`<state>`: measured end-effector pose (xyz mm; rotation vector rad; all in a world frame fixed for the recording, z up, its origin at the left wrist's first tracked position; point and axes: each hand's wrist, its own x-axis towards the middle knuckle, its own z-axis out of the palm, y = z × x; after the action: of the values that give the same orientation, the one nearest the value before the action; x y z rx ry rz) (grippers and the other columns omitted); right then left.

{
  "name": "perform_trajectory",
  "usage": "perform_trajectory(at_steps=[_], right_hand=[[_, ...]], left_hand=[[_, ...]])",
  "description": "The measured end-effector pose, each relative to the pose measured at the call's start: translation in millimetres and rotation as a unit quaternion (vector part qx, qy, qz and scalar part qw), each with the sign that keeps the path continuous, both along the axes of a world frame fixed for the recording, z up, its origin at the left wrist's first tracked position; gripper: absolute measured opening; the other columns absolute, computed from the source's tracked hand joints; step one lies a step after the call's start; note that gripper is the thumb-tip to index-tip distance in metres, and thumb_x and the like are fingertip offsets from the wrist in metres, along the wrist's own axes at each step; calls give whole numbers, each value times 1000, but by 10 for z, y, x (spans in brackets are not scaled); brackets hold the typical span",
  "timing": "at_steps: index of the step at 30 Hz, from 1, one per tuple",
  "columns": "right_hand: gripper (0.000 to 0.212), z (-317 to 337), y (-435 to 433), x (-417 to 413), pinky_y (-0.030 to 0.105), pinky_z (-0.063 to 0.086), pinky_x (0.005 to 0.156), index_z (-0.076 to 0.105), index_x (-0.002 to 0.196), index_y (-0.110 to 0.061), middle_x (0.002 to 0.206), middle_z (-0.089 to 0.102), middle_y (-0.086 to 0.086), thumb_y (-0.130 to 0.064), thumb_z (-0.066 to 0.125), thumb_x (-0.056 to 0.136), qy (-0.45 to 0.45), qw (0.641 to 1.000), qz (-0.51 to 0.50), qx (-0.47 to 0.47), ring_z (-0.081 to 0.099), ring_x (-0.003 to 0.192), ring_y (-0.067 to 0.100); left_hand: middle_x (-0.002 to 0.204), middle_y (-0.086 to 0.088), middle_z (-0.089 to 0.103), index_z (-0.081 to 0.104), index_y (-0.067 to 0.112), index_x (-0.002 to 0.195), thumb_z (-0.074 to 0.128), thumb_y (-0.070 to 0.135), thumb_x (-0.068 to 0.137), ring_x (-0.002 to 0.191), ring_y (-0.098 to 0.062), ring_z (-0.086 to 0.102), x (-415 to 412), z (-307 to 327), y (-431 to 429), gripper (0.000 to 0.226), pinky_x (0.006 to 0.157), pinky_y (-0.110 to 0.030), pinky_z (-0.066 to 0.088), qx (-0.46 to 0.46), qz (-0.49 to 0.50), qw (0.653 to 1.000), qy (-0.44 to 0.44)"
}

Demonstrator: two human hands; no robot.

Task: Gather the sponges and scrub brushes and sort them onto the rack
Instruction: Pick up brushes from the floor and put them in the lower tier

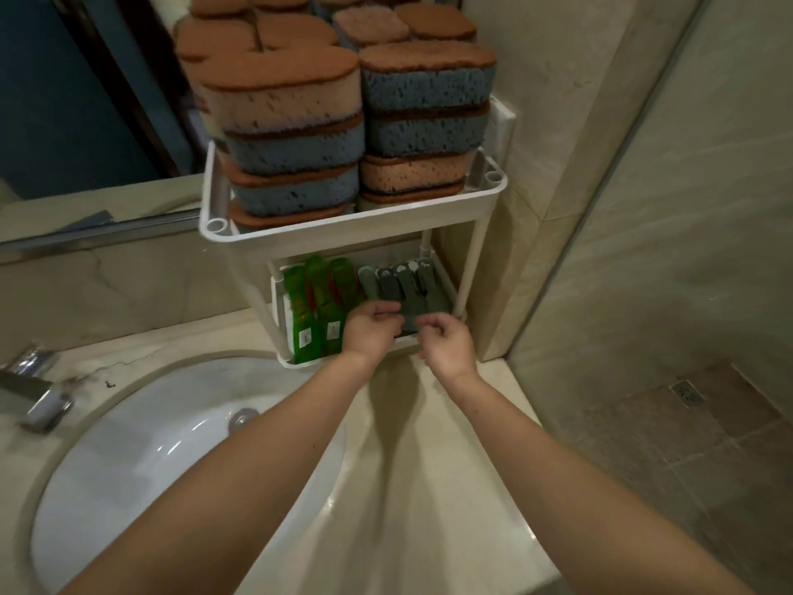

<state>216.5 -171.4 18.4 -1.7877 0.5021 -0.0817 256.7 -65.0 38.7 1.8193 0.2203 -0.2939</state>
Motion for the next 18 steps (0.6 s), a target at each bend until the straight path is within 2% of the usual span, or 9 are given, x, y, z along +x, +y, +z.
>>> perform_trajectory(at_steps=[2, 5, 8, 10, 14, 18], right_hand=[[21, 11, 187, -43, 37, 52, 79, 62, 93, -25, 88, 66, -3, -9, 50, 89, -3, 1000, 23, 1, 64, 83, 24], [21, 30, 531, -109, 32, 49, 70, 59, 87, -28, 80, 64, -2, -9, 50, 88, 8, 998, 67, 16, 62, 76, 21], [22, 49, 916, -184, 27, 46, 63, 59, 85, -31, 80, 65, -1, -10, 51, 88, 14, 992, 125, 25, 61, 71, 16], [20, 51, 1196, -258, 23, 45, 58, 62, 88, -27, 77, 64, -2, -10, 51, 90, 17, 986, 166, 32, 60, 64, 13], [21, 27, 1825, -491, 24, 48, 59, 63, 96, -19, 79, 65, 2, -6, 49, 89, 31, 963, 264, 38, 62, 63, 12], [22, 31, 2501, -819, 27, 48, 63, 64, 96, -20, 86, 67, 5, -6, 49, 86, 55, 927, 369, 45, 63, 64, 10]], left_hand=[[105, -11, 69, 63, 21, 99, 59, 4, 88, 95, -26, 64, -113, 22, 186, 21, 90, -39, 54, 1, 25, 1000, -11], [99, -11, 69, 64, 19, 97, 60, 4, 87, 83, -21, 63, -322, 32, 525, 19, 79, -33, 53, -17, 74, 997, -25], [97, -7, 70, 64, 20, 96, 61, 1, 85, 88, -19, 65, -574, 2, 929, 22, 84, -34, 55, -24, 136, 990, -34], [97, -8, 70, 65, 19, 98, 61, 1, 86, 91, -22, 67, -765, -27, 1229, 22, 86, -37, 55, -17, 180, 983, -34], [92, -11, 70, 65, 20, 95, 59, 1, 85, 86, -24, 68, -1212, -70, 1843, 23, 83, -38, 55, -19, 264, 964, -34], [88, -2, 69, 66, 22, 94, 57, 3, 86, 81, -18, 68, -1765, -113, 2462, 23, 82, -36, 54, -15, 361, 932, -30]])
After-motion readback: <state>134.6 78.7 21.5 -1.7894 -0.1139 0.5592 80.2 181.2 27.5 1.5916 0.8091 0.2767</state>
